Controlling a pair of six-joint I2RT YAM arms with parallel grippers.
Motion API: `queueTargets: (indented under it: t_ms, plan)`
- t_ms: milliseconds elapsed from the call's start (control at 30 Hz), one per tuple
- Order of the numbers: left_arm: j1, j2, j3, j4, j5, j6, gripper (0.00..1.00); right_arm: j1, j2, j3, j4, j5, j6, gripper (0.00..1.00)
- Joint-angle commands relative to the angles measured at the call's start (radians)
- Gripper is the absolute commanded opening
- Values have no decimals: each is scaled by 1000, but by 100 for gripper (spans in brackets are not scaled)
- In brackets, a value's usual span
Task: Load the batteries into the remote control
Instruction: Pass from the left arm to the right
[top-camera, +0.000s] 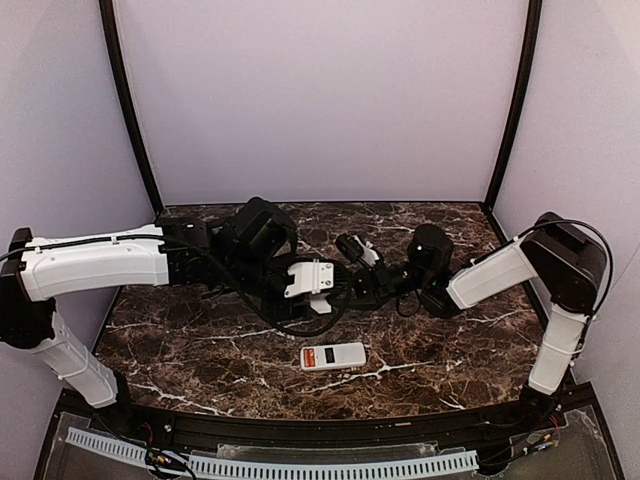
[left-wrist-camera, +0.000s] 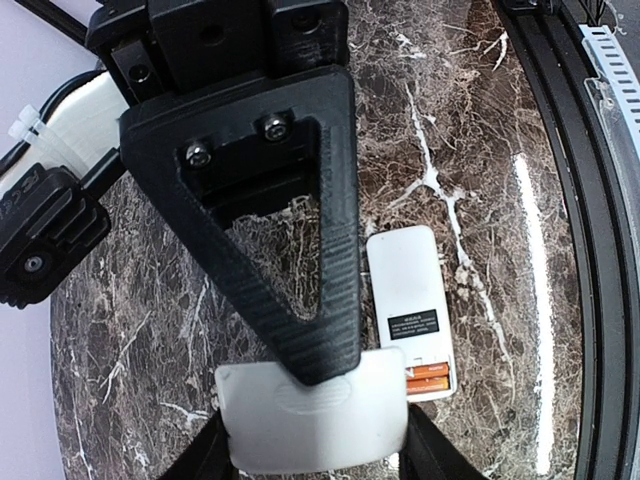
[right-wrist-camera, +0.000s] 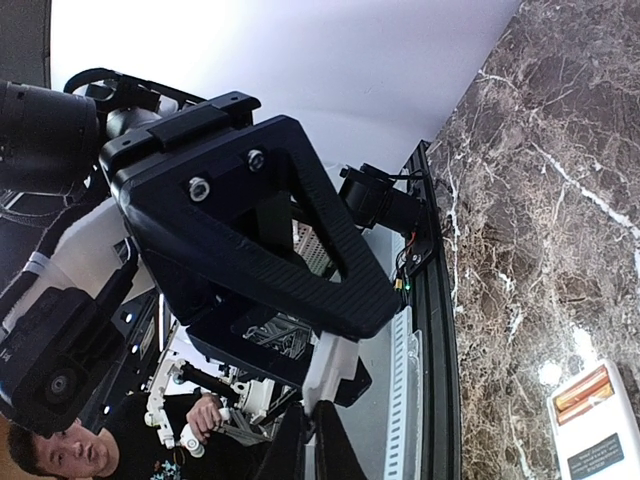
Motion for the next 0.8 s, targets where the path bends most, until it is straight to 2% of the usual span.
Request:
queueTargets:
  t_ms: [0, 67, 167, 400, 600, 767]
  plan:
    - [-5, -43, -29, 22, 9, 12, 13, 9, 9, -4, 54, -12, 13, 20]
    - [-4, -37, -24, 13, 8, 16, 13, 9, 11, 0, 24, -8, 2, 31]
    - [-5, -20, -8, -13, 3, 20, 14, 10, 12, 14, -46, 2, -28, 33]
    - [-13, 16, 9, -41, -23, 26, 14, 11, 6, 48, -205, 20, -116, 23]
    - [-16, 37, 29, -65, -27, 21, 14, 12, 4, 77, -297, 29, -168, 20]
    - [-16, 39, 28, -65, -61, 13, 15, 14, 7, 79, -322, 32, -187, 4]
